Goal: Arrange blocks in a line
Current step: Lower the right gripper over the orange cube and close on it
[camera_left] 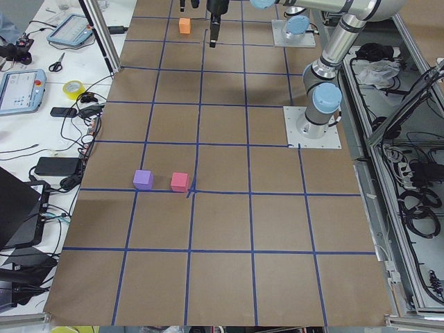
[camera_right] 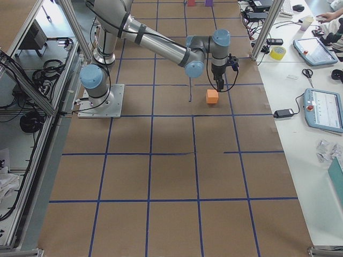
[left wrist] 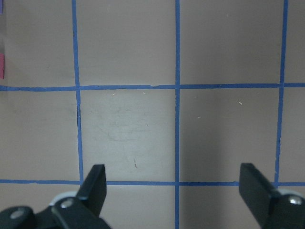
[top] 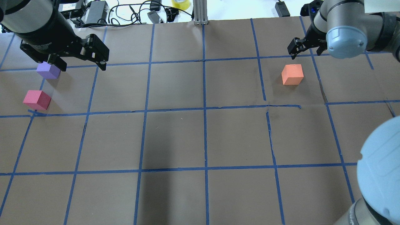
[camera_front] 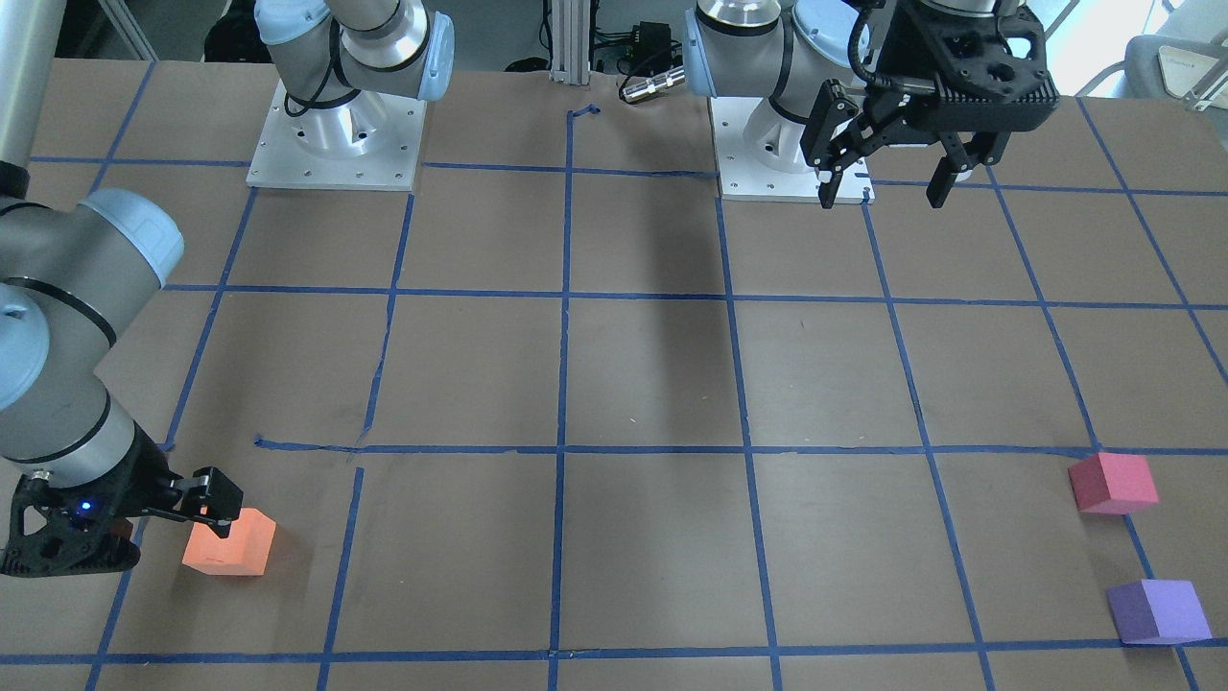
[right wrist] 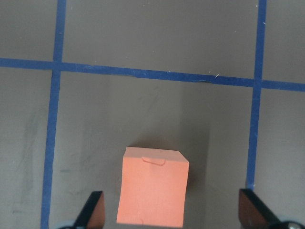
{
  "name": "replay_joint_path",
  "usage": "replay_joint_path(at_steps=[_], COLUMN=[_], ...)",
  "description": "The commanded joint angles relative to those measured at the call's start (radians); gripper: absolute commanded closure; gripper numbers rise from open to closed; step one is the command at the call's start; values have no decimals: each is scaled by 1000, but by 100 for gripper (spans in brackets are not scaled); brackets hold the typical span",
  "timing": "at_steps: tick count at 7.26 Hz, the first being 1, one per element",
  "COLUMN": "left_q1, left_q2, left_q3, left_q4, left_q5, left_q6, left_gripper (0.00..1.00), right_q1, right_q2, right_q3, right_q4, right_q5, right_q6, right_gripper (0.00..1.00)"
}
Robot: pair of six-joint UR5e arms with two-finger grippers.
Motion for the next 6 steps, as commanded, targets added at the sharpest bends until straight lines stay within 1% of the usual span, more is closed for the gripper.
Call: replay_joint_path(at_steps=[1, 3, 4, 6], left_q1=[0, 0, 0, 0], left_q2=[1, 1, 1, 4], left_q3=[-1, -1, -1, -1], left_q4=[1, 1, -1, -1], left_q5=[2, 3, 5, 5], left_q6=[0, 0, 2, 2], left_gripper=[0, 0, 0, 0], right_q1=[-1, 0, 0, -1], right_q2=[81, 113, 116, 125], right_q3=[-9, -9, -9, 2], right_q4=[-55, -63, -60, -50], right_q5=[3, 15, 52, 48], right_q6=[4, 7, 12, 13], right_gripper=[0, 0, 0, 0])
